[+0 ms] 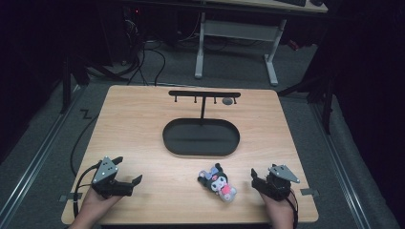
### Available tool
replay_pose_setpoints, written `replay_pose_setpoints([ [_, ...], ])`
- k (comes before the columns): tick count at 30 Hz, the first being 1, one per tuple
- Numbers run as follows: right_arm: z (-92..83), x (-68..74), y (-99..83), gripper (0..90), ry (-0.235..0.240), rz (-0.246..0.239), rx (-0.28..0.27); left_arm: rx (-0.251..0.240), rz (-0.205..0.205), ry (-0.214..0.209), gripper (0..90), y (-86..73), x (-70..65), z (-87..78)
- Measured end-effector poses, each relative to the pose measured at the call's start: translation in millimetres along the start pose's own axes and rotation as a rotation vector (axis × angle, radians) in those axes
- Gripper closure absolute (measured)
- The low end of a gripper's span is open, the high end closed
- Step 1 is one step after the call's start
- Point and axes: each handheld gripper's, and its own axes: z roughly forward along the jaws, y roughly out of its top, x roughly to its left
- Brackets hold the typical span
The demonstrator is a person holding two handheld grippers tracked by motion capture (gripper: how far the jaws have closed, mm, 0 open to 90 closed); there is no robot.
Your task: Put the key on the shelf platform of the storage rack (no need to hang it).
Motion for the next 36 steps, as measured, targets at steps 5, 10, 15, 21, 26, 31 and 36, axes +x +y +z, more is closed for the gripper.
replay_pose_setpoints([
  [5,-0.1,0.3,-1.1,17.8,0.018,-0.008,-0.009,0.011,0.002,-0.007,0.8,1.0,-0.3,4.4],
  [10,-2.3,3.9,-2.4,17.7,0.025,-0.023,-0.031,0.017,0.014,-0.015,0.8,2.2,-2.5,5.9],
  [15,-3.6,8.9,-2.5,16.6,0.031,-0.046,-0.056,0.012,0.011,-0.015,0.8,2.3,-1.9,5.1],
  [21,-0.6,14.1,-1.2,16.6,0.041,-0.064,-0.02,0.018,0.012,-0.018,0.8,2.0,-1.8,6.0],
  [26,0.1,16.3,-0.2,17.1,0.037,-0.081,-0.01,0.013,0.021,-0.019,1.3,1.7,-2.7,6.3],
  [31,2.4,19.0,2.4,15.5,0.015,-0.057,-0.007,0.021,0.032,-0.023,2.3,1.6,-4.0,6.4],
  [36,3.8,24.3,4.8,15.5,0.007,-0.071,0.015,0.024,0.02,-0.017,2.1,0.3,-3.1,4.9],
])
